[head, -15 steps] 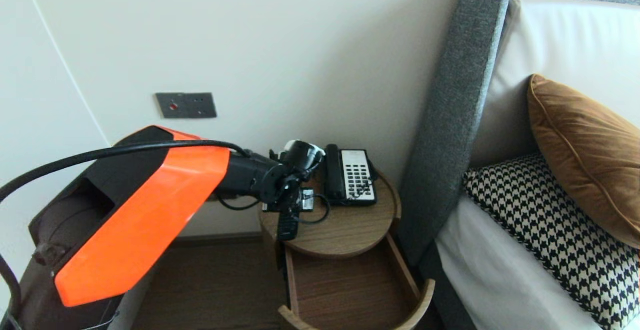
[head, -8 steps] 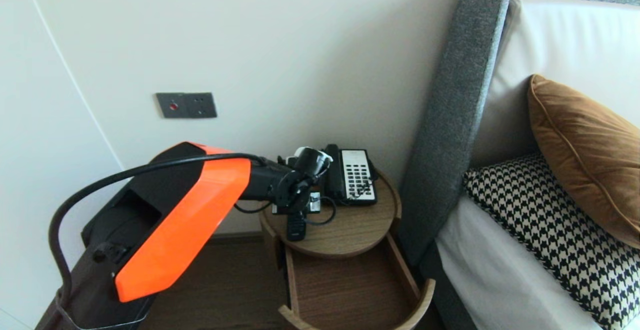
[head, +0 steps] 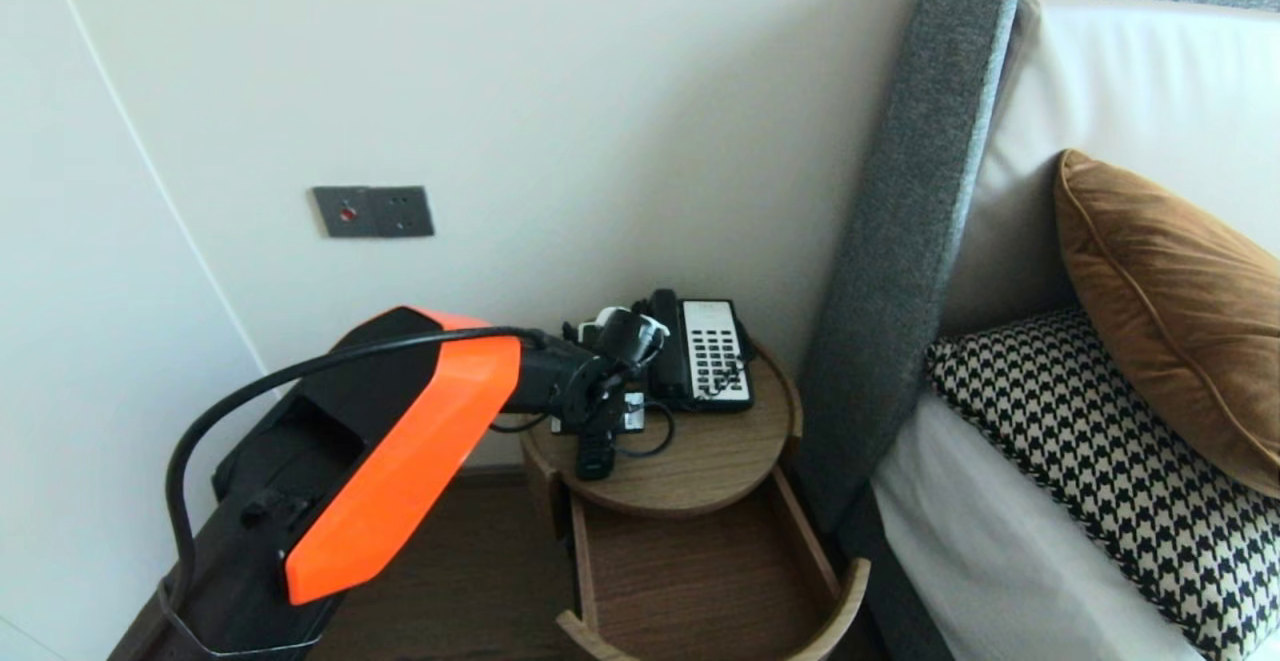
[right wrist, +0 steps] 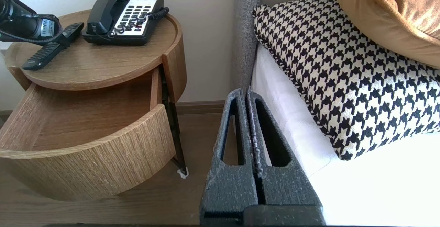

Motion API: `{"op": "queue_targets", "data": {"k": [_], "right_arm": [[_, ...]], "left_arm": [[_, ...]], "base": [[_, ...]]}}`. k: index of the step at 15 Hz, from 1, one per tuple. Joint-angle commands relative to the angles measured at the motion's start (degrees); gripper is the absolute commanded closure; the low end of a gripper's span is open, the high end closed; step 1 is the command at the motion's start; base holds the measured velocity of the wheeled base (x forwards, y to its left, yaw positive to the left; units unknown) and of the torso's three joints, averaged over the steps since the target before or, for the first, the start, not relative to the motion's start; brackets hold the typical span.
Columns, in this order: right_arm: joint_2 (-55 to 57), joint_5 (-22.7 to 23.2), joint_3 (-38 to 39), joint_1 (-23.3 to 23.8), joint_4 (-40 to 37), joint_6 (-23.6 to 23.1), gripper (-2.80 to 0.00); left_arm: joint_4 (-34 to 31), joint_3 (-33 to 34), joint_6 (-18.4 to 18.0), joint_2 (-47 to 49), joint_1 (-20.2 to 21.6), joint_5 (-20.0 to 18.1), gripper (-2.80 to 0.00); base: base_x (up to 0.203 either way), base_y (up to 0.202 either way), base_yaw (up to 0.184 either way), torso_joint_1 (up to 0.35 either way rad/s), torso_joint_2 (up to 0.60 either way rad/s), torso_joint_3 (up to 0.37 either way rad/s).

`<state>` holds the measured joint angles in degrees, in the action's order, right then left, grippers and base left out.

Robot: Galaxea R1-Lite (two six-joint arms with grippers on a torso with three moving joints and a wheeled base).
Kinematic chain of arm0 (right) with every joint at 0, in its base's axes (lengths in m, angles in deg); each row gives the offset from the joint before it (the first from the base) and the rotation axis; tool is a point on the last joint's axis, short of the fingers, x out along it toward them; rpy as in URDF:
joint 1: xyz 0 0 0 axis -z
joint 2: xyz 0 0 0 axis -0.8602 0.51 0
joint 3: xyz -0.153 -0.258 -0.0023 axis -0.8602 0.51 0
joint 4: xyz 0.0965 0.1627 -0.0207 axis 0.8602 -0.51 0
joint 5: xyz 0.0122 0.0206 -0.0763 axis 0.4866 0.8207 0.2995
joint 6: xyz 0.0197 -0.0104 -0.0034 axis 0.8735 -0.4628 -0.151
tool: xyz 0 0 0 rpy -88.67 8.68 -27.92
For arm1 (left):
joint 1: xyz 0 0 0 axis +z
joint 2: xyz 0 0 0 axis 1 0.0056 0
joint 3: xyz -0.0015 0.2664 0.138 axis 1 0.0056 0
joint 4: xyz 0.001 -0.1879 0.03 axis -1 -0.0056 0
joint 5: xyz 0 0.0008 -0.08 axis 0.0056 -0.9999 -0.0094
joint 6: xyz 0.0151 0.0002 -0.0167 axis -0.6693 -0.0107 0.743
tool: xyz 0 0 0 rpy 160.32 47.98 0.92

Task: Take the remote control out of the drawer one by one and place them on the table

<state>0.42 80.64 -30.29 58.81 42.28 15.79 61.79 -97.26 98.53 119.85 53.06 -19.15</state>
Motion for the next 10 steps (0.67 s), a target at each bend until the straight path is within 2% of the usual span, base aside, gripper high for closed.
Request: {"op": "queue_targets", "data": {"k": [1, 5, 6, 10], "right_arm": [[-0.2, 0.0, 0.0, 0.0, 0.0, 0.0, 0.0], [-0.2, 0.0, 0.0, 0.0, 0.0, 0.0, 0.0], [-0.2, 0.0, 0.0, 0.0, 0.0, 0.0, 0.0], [-0.2, 0.0, 0.0, 0.0, 0.0, 0.0, 0.0]], "left_arm": [[-0.3, -0.1, -0.3, 0.5, 0.0, 0.0, 0.0], [-0.5, -0.1, 0.0, -0.5, -0.3, 0.1, 0.0], [-0.5, -0.1, 0.0, -0.9, -0.4, 0.1, -2.74], [-0.7, 0.1, 0.2, -3.4, -1.1, 0.2, -2.8]], "base": [[0.0, 0.0, 0.0, 0.0, 0.0, 0.0], [0.0, 0.0, 0.0, 0.0, 0.0, 0.0], [0.0, 0.0, 0.0, 0.0, 0.0, 0.0], [0.0, 0.0, 0.0, 0.0, 0.0, 0.0]]}}
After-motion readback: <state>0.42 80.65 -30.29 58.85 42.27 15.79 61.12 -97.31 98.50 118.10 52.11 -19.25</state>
